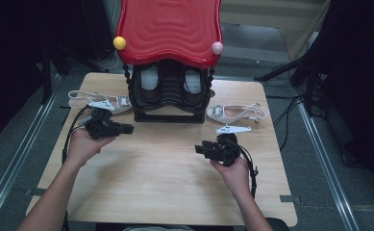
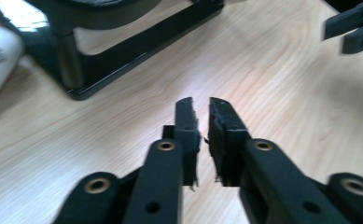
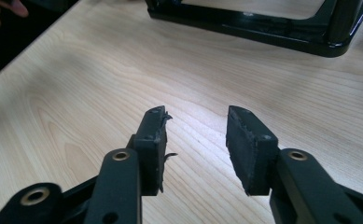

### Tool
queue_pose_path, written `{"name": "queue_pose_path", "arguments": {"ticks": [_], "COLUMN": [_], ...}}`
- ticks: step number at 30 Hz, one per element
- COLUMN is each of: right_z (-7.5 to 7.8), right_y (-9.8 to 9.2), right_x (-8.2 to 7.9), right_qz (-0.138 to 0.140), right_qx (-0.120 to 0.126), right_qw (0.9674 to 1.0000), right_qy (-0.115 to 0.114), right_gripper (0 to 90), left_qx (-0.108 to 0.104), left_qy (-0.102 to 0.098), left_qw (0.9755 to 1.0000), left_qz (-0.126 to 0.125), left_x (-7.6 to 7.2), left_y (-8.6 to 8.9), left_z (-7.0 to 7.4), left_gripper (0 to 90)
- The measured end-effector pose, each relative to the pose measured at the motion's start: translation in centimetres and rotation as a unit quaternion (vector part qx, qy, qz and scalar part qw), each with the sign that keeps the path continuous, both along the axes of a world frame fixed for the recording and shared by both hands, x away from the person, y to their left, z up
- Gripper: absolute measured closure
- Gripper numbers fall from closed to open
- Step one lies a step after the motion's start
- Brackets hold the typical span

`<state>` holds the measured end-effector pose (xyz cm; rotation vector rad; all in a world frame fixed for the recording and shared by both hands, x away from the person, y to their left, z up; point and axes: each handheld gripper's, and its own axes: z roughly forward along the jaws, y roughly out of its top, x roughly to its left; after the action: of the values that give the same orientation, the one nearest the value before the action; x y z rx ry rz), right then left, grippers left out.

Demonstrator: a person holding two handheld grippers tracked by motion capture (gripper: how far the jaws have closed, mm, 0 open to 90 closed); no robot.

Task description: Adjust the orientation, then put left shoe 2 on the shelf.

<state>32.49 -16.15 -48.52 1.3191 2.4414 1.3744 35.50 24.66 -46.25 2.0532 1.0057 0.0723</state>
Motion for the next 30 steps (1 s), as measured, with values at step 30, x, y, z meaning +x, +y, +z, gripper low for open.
{"name": "queue_pose_path", "arguments": {"ticks": [30], "right_z": [-0.2], "right_y": [0.5], "right_x": [-0.6], "right_qz": [-0.002], "right_qx": [-0.037], "right_qw": [0.999], "right_qy": [-0.027], "right_gripper": [52.7], "left_qx": [0.021], "left_qy": [0.003], "left_qw": [0.9957], "left_qz": [0.09], "left_x": [6.4], "left_y": [4.4], "left_z": [-4.3], "left_gripper": [90.0]}}
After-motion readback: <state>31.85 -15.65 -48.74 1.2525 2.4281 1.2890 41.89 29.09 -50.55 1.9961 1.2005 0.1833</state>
